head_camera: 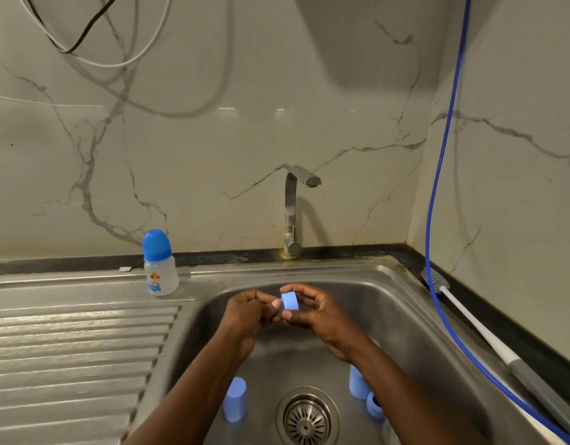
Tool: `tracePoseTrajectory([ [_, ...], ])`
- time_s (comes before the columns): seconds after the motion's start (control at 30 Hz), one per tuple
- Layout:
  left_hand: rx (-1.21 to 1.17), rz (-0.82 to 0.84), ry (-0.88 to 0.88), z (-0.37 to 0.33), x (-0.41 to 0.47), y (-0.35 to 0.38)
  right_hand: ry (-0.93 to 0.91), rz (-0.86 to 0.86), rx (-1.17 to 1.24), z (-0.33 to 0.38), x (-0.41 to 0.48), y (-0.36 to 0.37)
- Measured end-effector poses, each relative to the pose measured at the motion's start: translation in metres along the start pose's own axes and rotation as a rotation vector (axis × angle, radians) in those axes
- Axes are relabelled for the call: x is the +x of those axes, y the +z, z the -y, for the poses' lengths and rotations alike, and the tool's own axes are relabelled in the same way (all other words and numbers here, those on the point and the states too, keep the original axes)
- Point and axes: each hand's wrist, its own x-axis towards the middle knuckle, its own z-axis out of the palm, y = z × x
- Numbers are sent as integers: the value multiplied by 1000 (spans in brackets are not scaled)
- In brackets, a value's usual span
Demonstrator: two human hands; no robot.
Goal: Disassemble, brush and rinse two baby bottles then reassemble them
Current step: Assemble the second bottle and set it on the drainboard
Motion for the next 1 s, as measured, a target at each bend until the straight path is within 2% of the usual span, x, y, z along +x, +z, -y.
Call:
tracePoseTrajectory([
  [0.07,22,48,36,-1,-2,-1,12,5,23,-2,0,0],
  [0.13,65,80,105,-3,-5,-2,54,-62,53,-3,-2,3],
  [0.17,78,66,130,-2,-4,-4,52,-171,-24,-5,-2,2],
  [0.23,129,-14,167,0,2,-13,-76,-446,-303,-5,0,-4],
  [0.3,198,-96,185,2,9,-23,-175,-646,-421,-7,-3,-13],
  [0.33,242,-112,192,2,11,-27,-121,-637,-427,-10,-6,-15],
  [0.4,353,-72,227,1,9,-26,130,-418,-399,-13,-13,-13],
  [0.43,424,-21,241,0,7,-22,190,-335,-416,-14,-16,-13],
  [0.47,514,39,248,-1,5,-18,144,-343,-447,-13,-16,-11],
  [0.53,752,151,250,-8,0,-13,-27,-500,-465,-7,-13,-10],
  [0.57,901,200,239,-14,-3,-14,-26,-504,-484,-6,-13,-11],
  [0.6,1044,276,213,-22,-10,-16,36,-420,-547,-8,-13,-11],
  [0.67,1264,507,88,-36,-30,-14,278,-109,-745,-18,-20,-10],
  [0.7,1352,613,-20,-38,-42,-14,318,-82,-785,-22,-23,-10],
  [0.73,1430,688,-135,-37,-54,-13,303,-134,-789,-22,-23,-11],
  [0.8,1550,781,-303,-29,-77,-12,246,-288,-586,-13,-17,-10],
  [0.83,1593,817,-351,-23,-88,-13,242,-300,-508,-13,-15,-8],
  [0.93,1673,844,-353,-9,-110,-11,271,-168,-496,-30,-14,-8],
  [1.0,1672,849,-346,-7,-114,-10,231,-190,-490,-21,-22,-3],
])
